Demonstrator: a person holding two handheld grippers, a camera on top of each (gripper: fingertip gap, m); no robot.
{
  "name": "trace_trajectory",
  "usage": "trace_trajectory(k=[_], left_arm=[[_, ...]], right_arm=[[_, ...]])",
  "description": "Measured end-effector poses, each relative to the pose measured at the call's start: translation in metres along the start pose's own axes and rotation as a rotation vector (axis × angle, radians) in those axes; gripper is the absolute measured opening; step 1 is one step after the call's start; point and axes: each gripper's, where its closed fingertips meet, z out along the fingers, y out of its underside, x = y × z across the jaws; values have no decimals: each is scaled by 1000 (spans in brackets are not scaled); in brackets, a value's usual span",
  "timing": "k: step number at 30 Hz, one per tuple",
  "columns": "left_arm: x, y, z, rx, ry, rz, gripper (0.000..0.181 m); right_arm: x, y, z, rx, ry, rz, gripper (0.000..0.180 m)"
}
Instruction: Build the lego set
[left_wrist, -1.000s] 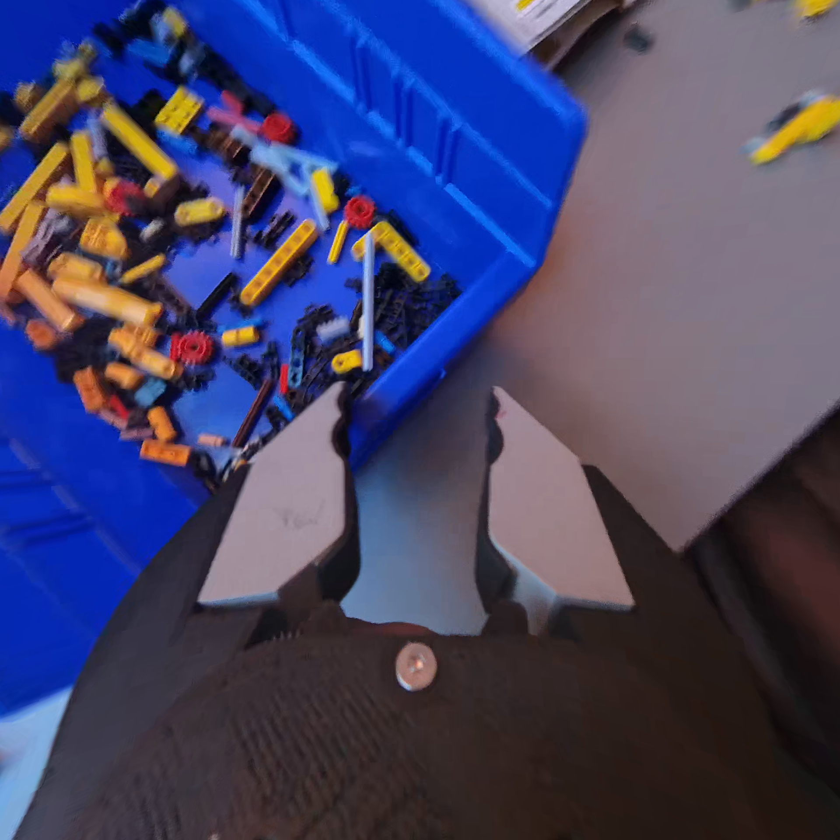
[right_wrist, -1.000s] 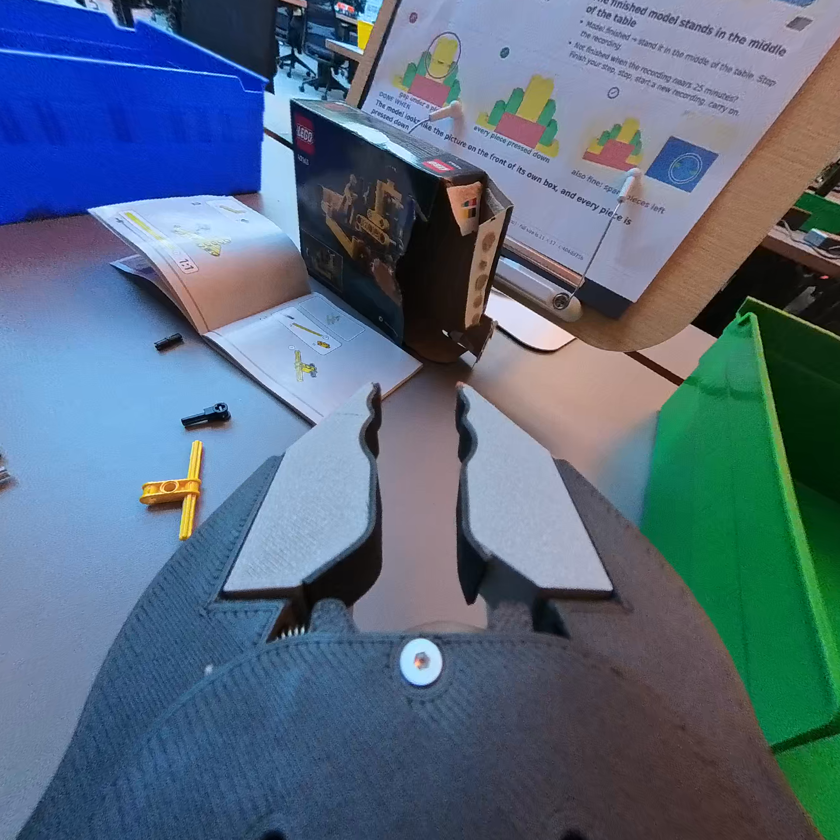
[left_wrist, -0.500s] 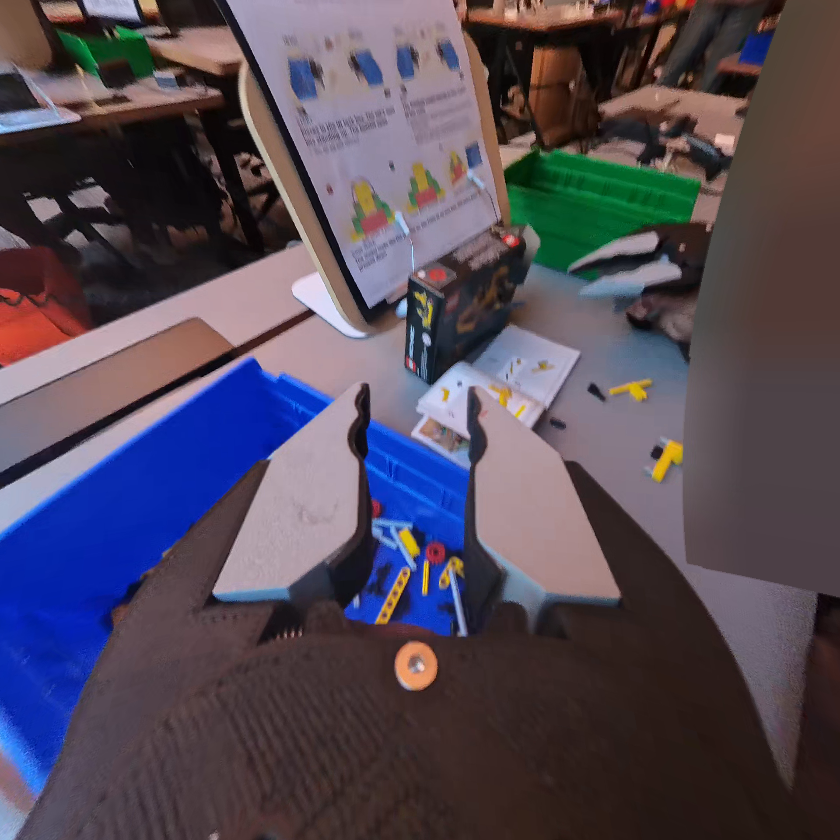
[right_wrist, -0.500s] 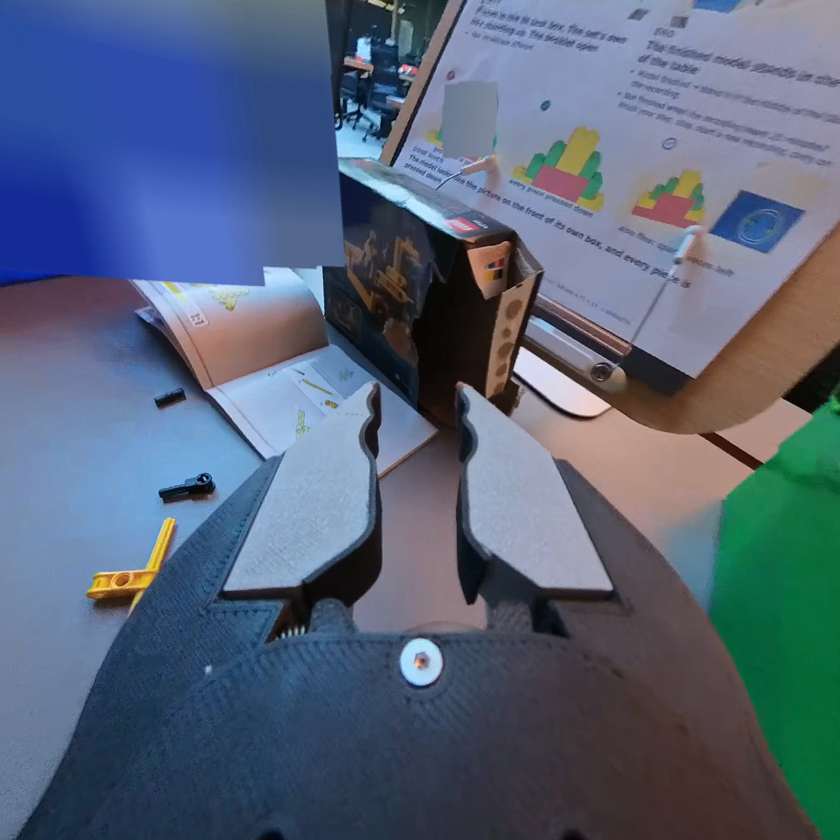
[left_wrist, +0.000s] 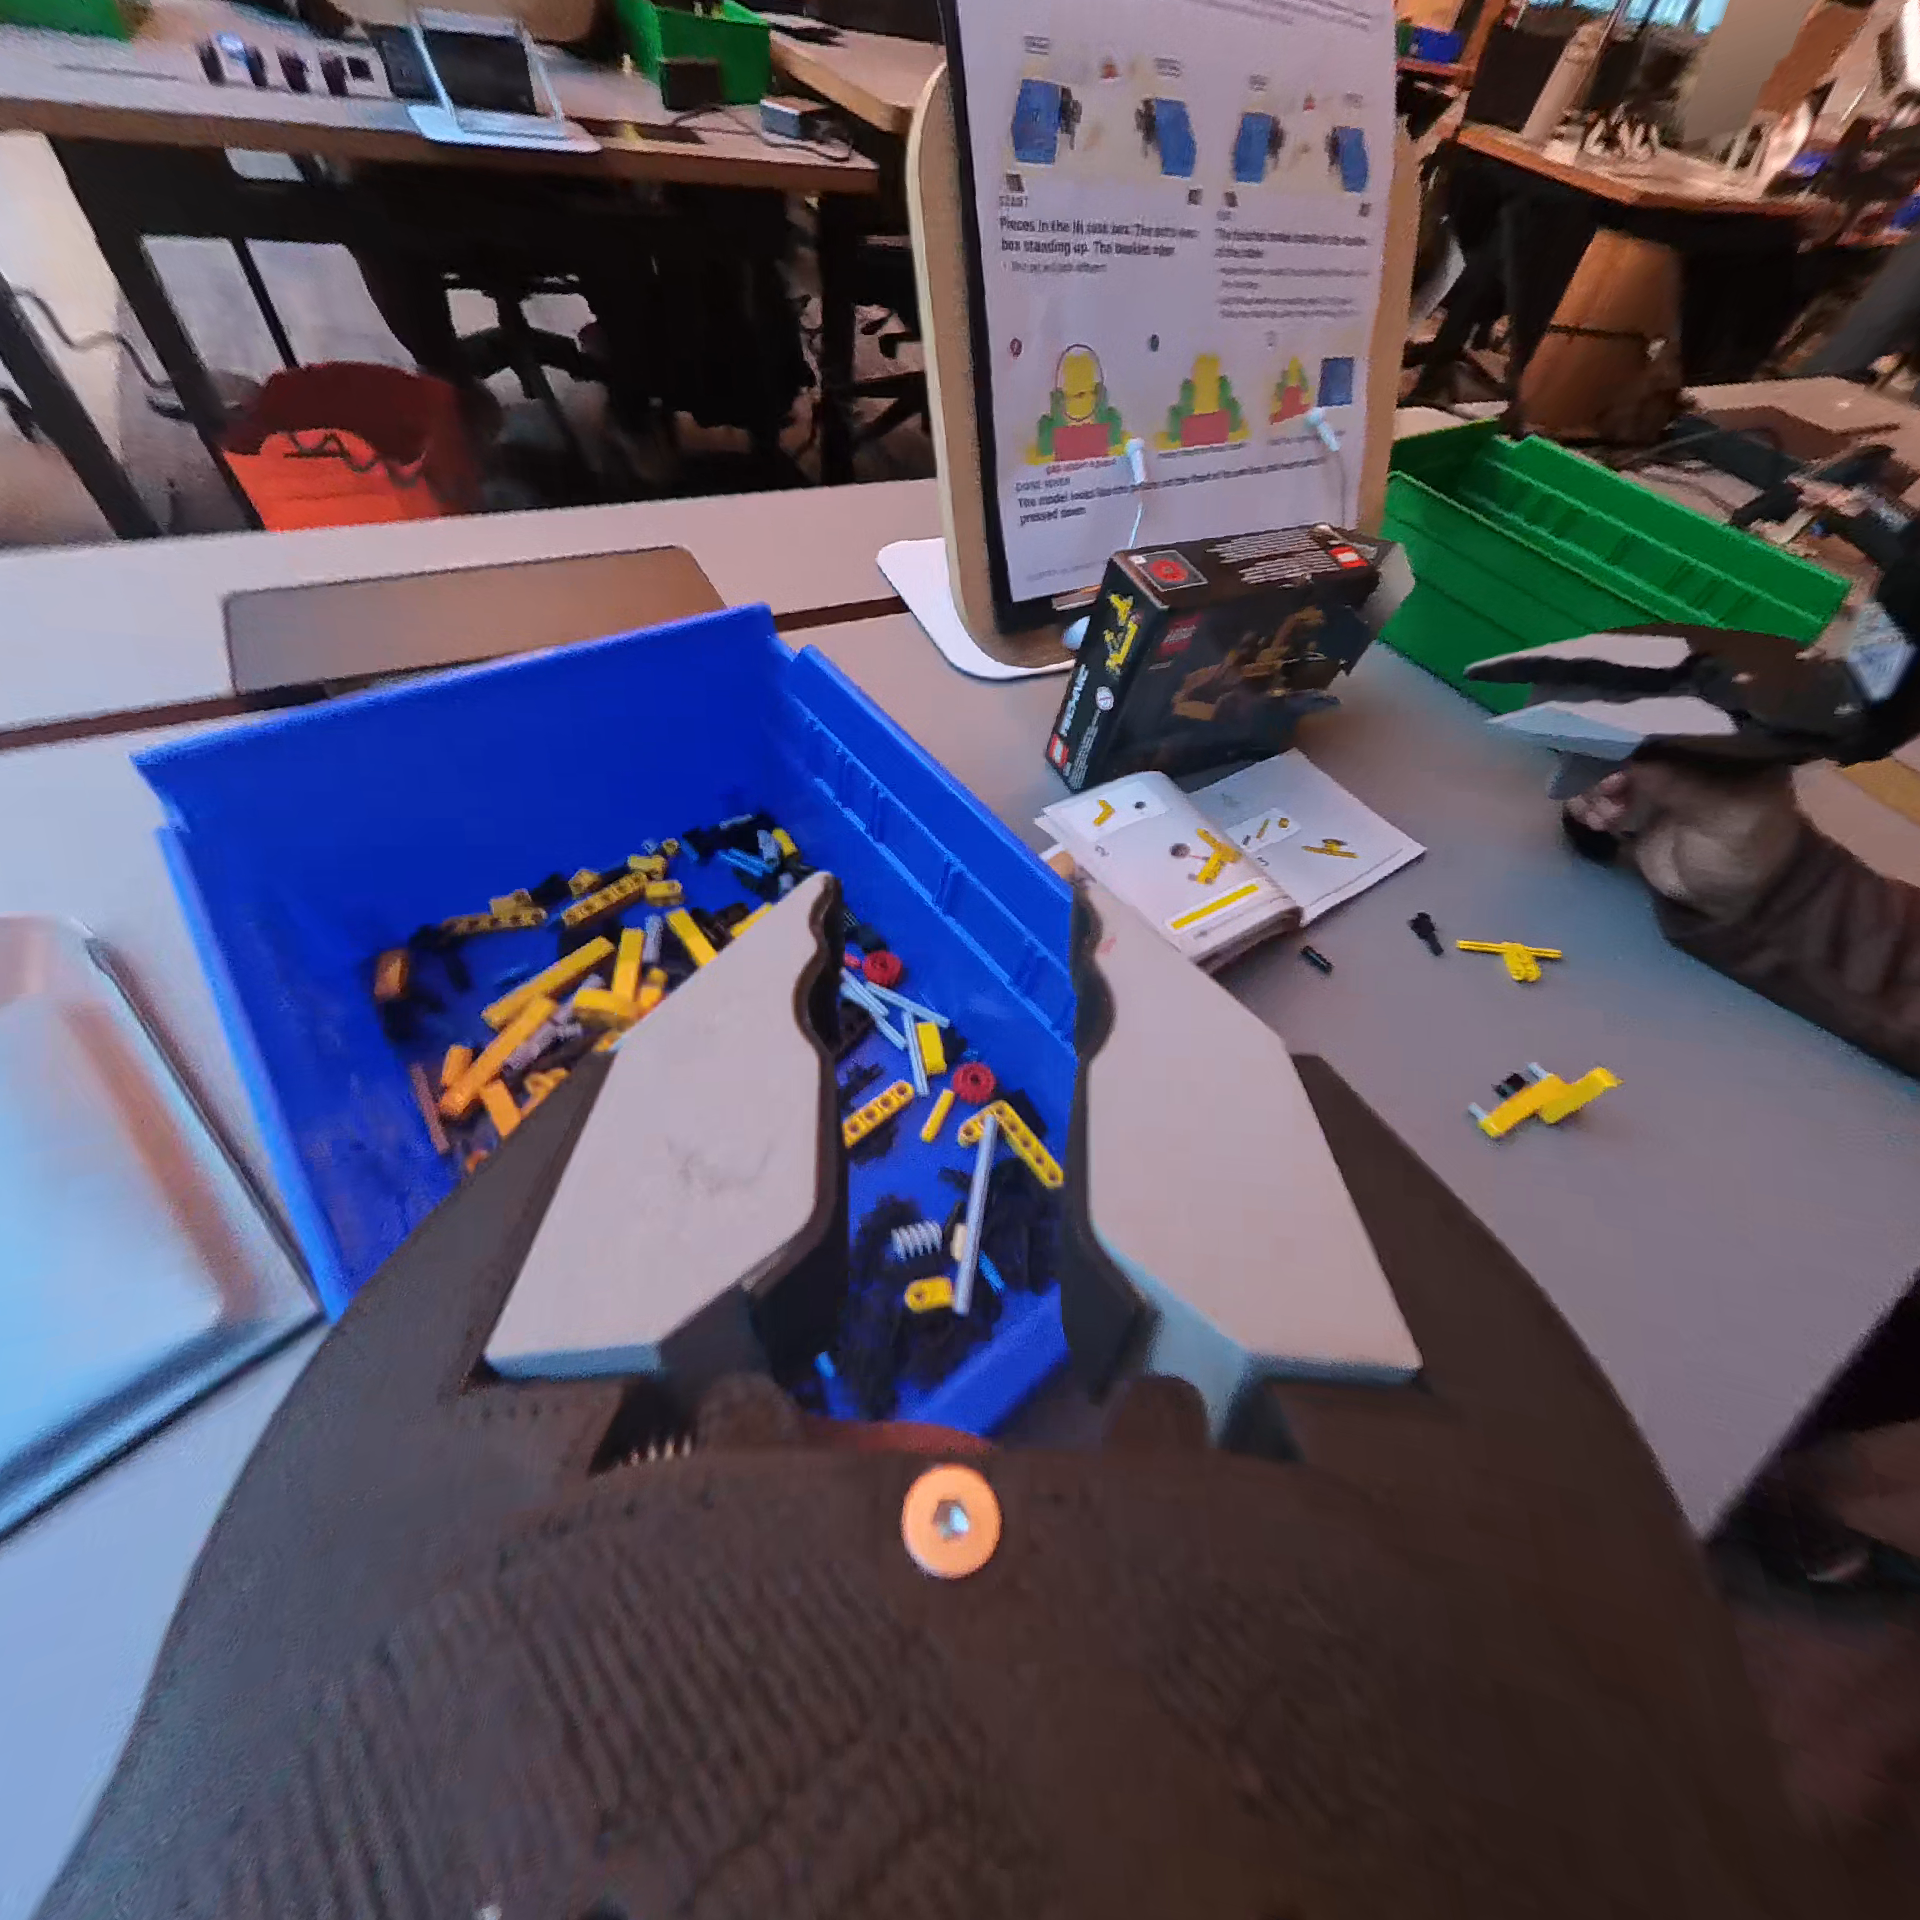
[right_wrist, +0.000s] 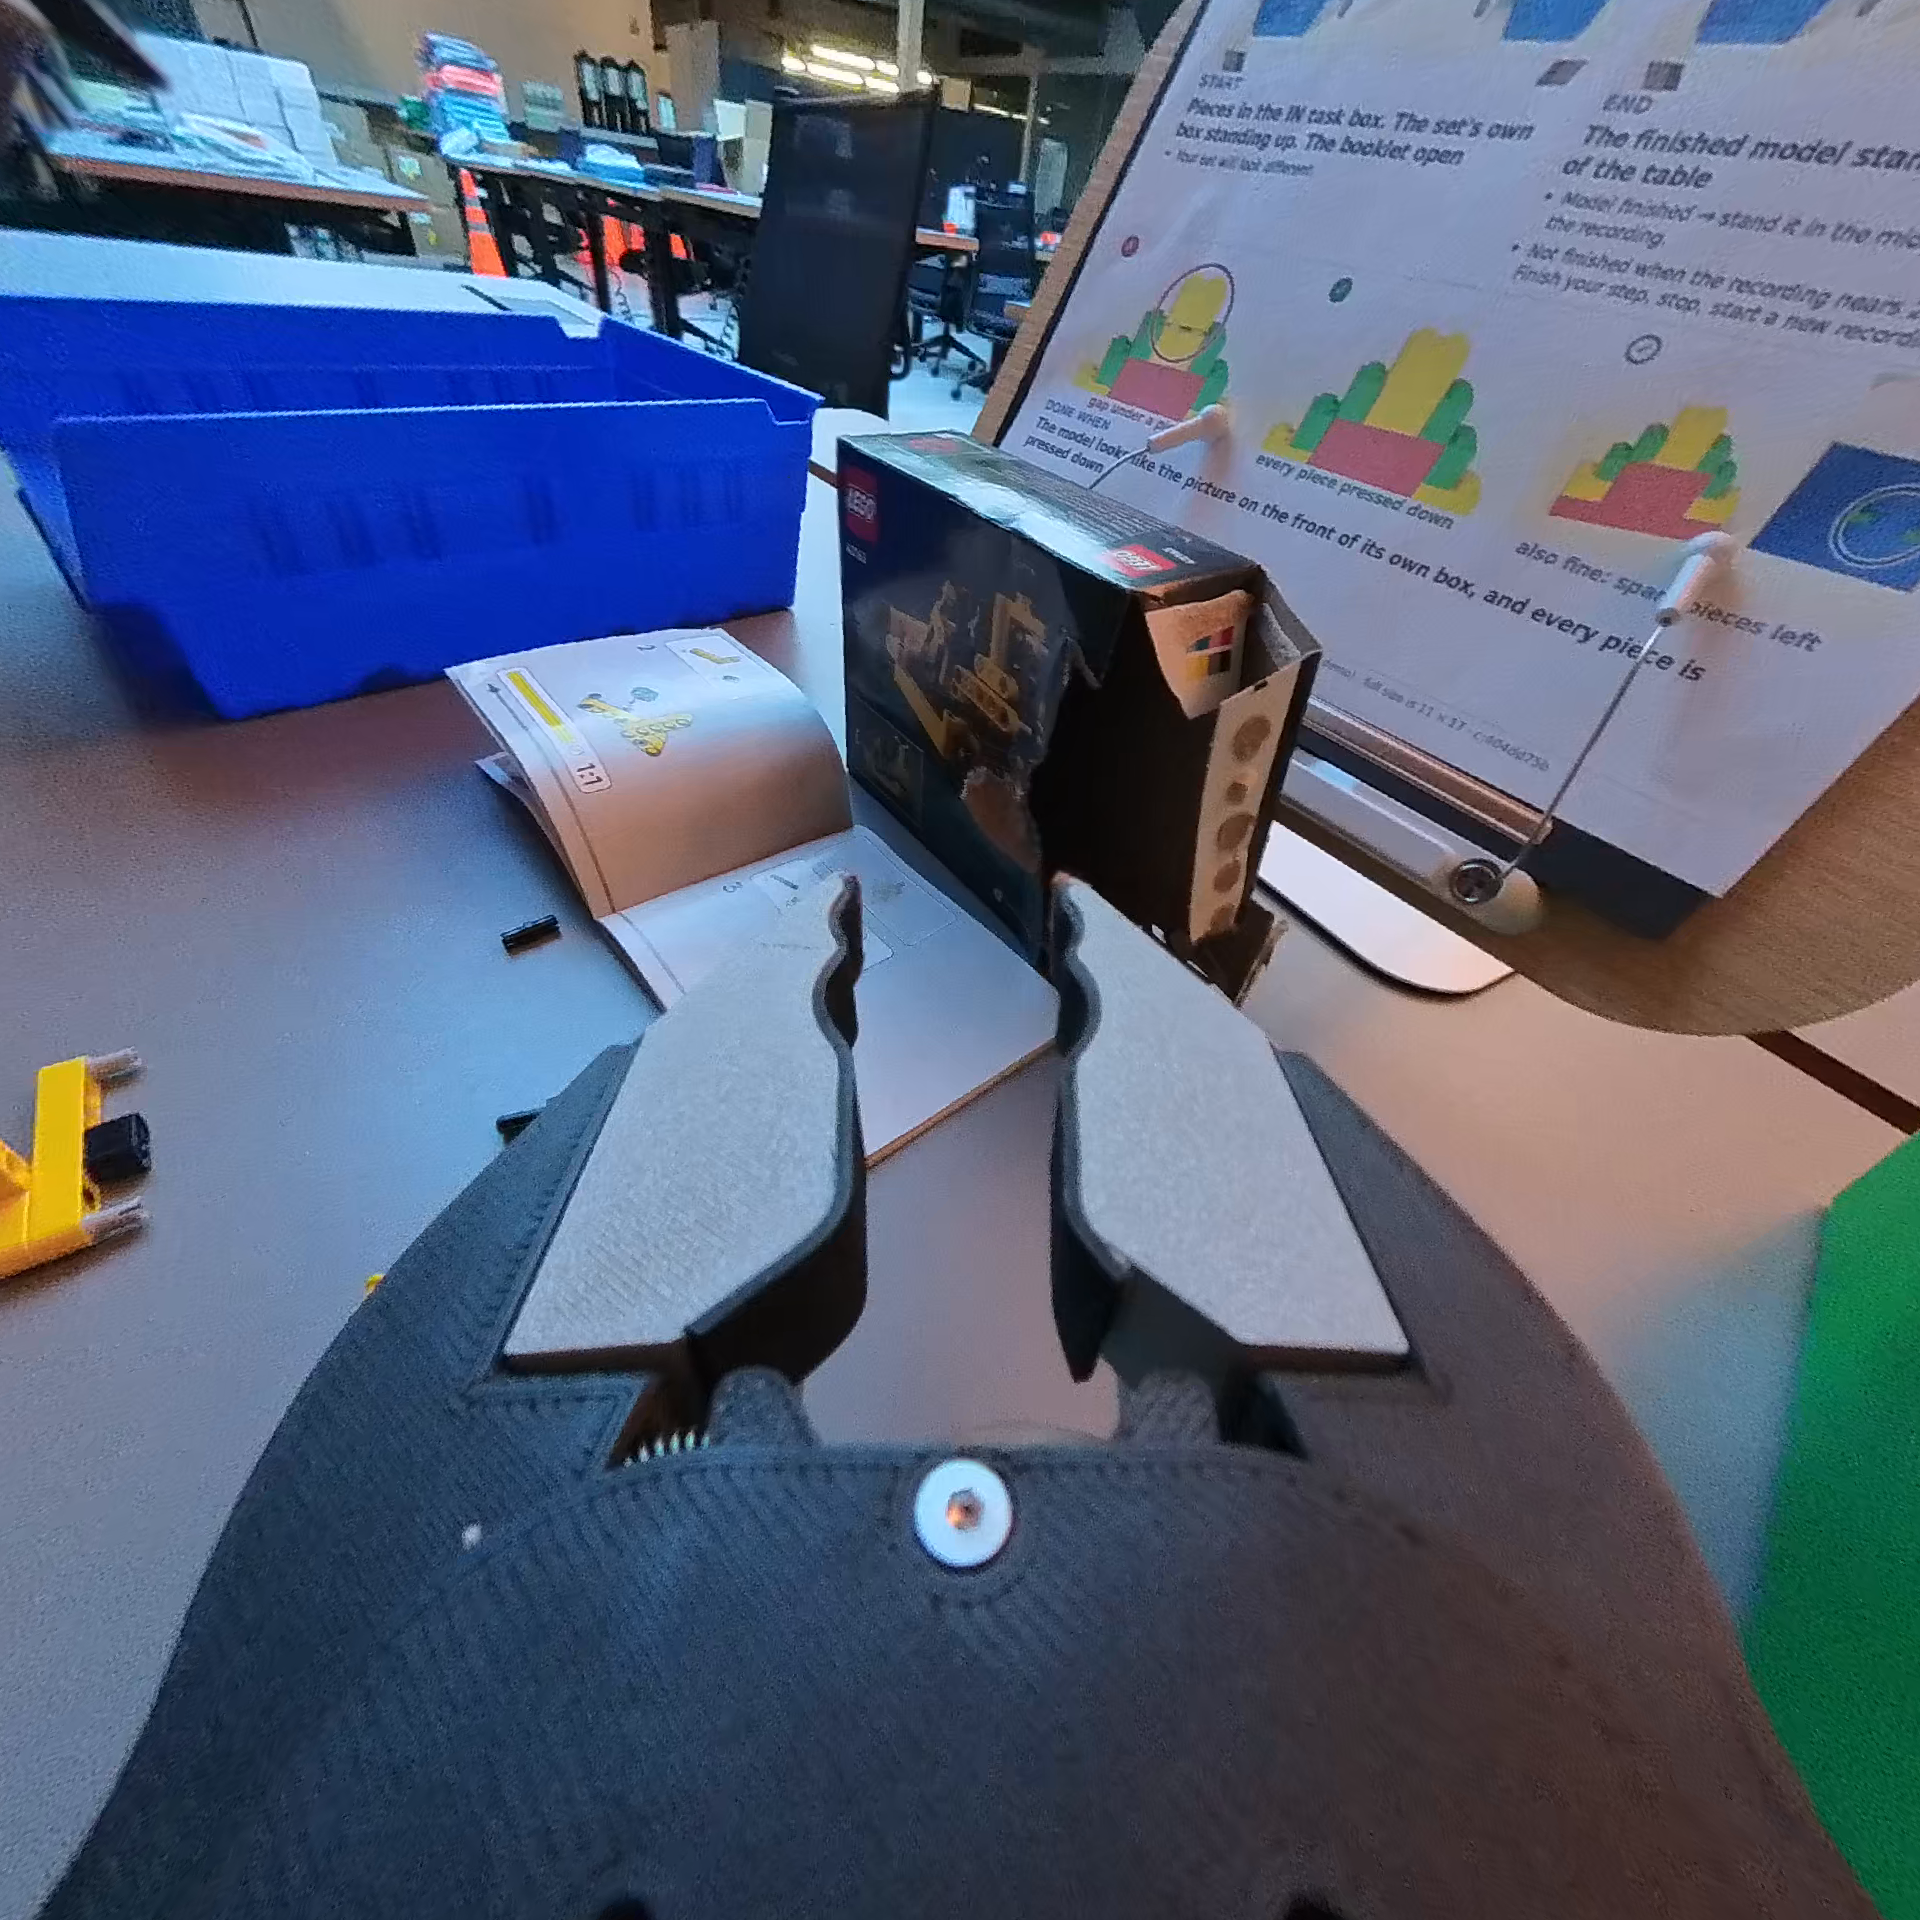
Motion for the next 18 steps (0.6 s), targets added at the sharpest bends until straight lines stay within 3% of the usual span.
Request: trace_trajectory(k=[4,10,14,18], left_arm=[[21,16,-10,-7,128,-126,41],[10,55,1,-127,-2,-82,37],[-7,46,-4,-59,-5,-86,38],[-28,11,-1,2,-2,-48,38]], right_arm=[[6,2,3,-10,29,15,37],[0,4,7,-30,19,-37,40],[3,5,10,-36,14,-21,41],[8,4,8,-24,38,-13,41]])
